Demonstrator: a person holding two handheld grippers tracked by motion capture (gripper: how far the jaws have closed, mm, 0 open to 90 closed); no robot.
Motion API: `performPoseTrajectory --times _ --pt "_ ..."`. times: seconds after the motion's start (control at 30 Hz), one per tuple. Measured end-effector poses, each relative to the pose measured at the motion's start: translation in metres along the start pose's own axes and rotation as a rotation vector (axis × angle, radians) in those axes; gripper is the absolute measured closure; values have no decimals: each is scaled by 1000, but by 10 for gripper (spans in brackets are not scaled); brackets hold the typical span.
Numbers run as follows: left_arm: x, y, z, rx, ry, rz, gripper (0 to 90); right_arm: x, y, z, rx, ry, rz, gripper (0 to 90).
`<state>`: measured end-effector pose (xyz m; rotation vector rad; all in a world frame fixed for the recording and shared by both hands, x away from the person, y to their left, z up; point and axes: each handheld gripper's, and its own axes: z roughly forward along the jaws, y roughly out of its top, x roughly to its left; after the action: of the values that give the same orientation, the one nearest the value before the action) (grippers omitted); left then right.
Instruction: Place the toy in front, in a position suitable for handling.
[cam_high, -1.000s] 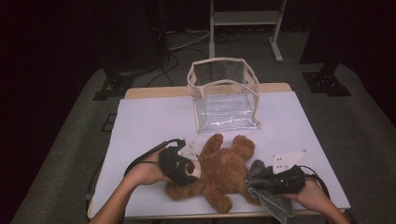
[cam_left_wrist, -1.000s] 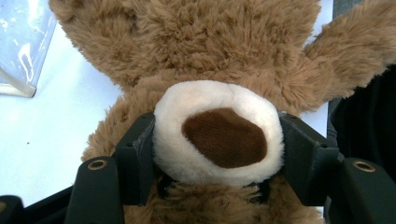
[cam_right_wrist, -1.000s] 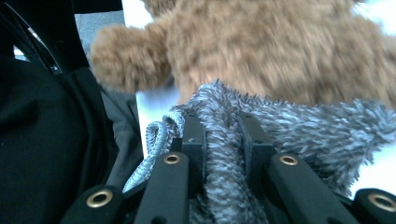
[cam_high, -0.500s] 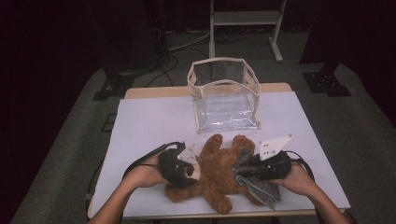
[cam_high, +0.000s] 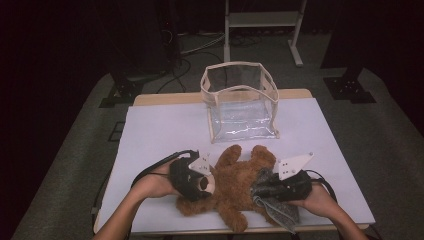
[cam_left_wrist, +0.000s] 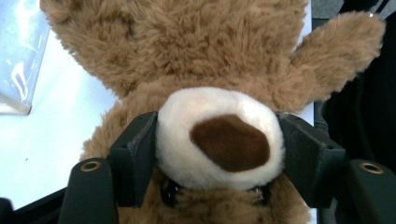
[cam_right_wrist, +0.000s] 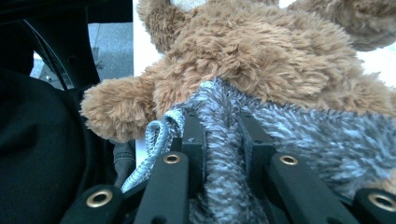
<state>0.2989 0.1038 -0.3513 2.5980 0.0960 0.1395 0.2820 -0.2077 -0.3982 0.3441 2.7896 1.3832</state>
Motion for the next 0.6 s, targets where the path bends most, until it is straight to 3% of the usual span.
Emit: performPoseTrajectory --times 0.2,0.3,0.47,0.6 --pt "0 10 3 -18 -24 18 310 3 -3 1 -19 -3 5 749" --pt "0 19 5 -38 -58 30 355 8 -3 5 -15 12 -2 749" --pt "1 36 18 17 -55 68 410 12 -3 6 -16 0 -8 749" --pt "4 39 29 54 -57 59 425 14 -6 7 -34 4 0 749"
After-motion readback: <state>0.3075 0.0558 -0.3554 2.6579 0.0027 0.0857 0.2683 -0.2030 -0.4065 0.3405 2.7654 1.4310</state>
